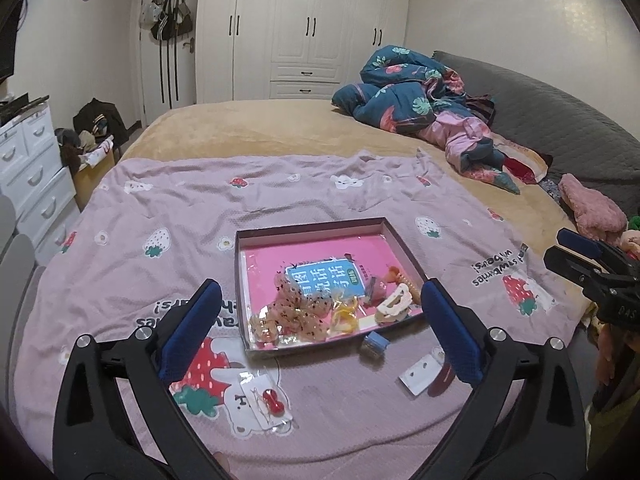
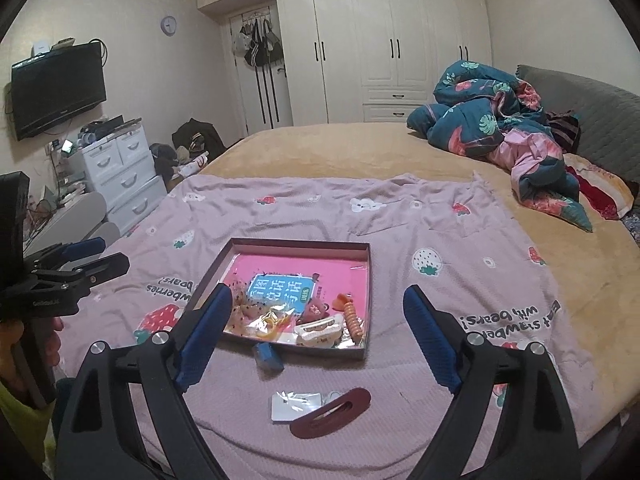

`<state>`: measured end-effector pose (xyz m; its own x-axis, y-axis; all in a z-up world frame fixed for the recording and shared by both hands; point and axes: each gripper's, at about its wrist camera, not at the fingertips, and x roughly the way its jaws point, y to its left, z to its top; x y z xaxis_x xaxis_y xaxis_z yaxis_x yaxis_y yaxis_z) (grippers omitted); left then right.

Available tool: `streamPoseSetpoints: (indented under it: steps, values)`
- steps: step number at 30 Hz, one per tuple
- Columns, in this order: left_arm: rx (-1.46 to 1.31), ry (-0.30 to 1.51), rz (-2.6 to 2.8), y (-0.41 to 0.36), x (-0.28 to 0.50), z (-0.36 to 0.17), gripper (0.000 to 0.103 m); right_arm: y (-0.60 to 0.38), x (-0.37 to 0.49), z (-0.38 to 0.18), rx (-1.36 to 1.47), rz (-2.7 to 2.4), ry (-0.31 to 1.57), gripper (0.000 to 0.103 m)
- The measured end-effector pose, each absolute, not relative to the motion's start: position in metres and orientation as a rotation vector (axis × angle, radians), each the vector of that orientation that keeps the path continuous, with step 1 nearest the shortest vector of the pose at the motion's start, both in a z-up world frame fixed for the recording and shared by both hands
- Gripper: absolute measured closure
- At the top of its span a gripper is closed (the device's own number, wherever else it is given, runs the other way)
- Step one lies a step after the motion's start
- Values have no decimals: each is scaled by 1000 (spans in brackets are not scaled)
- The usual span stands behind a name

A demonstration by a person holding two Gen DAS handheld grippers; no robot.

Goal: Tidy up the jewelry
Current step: 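Move both grippers back toward the earring cards beside the box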

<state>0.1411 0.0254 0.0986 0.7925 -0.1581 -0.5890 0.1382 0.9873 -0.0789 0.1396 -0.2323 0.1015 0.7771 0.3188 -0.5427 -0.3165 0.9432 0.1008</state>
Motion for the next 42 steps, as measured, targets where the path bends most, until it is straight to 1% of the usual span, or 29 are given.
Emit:
streamPoseSetpoints:
  steps: [19,22,24,25,34,42]
  values:
    - [-7,677,-141,18,108,68,9,-230,104,77,-31,349,618,16]
    - [-10,700,-151,17,105,56,9,-229,101,70,-33,345,628,16]
    - [-16,721,-147,18,106,47,9,-228,98,65,-34,340,635,9]
    - [-21,727,-145,19,106,44,10,-227,95,62,-39,341,633,8]
    - [-22,799,-89,20,109,5,9,-224,77,34,-40,364,653,8]
    - [-6,869,-66,11,109,-29,9,-228,74,-1,-130,279,678,8]
